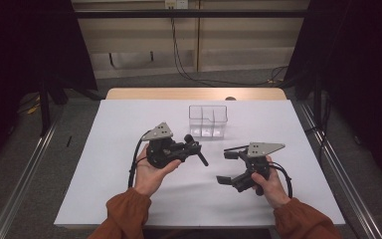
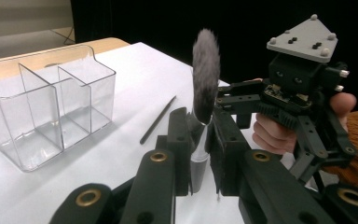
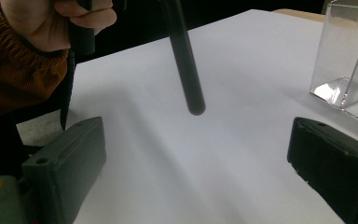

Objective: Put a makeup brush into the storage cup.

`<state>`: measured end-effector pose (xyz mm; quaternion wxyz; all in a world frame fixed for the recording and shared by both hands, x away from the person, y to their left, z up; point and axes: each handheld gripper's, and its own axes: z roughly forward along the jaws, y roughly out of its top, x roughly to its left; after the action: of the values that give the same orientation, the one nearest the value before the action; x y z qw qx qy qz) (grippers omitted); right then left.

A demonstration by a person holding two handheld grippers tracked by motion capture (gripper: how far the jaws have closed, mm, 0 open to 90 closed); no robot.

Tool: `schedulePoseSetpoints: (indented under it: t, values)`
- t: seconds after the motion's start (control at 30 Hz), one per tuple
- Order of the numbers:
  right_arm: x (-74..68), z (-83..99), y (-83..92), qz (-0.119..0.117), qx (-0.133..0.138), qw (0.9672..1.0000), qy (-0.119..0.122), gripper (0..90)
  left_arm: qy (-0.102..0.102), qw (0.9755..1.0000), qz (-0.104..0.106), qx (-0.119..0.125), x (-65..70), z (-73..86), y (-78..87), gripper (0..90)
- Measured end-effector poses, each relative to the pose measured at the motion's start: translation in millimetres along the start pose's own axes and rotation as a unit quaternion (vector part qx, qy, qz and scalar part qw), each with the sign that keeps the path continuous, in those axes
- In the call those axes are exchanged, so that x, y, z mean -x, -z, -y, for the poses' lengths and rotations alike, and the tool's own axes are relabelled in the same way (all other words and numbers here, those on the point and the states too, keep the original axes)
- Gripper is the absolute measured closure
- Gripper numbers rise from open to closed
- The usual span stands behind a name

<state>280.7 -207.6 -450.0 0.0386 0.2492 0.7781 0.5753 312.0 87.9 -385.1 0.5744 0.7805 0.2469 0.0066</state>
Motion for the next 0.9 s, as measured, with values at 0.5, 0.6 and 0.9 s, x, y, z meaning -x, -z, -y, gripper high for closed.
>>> schedulePoseSetpoints:
  t: [0.5, 0.6, 0.9]
  values:
    - [-1.1, 0.4, 0.7, 0.005, -0.001, 0.9999, -0.009, 5.7, -0.029, 0.9971, 0.014, -0.069, -0.2, -18.8, -7.5, 79.6]
    - [-1.9, 0.1, -0.8, 0.012, -0.006, 0.9999, 0.001, 5.5, -0.034, 0.9956, 0.018, -0.085, 0.9, -20.0, -10.6, 79.6]
    - [-2.1, -1.3, -4.0, 0.013, -0.017, 0.9996, 0.017, 7.5, -0.03, 0.9944, 0.01, -0.101, -1.0, -19.4, -11.7, 79.6]
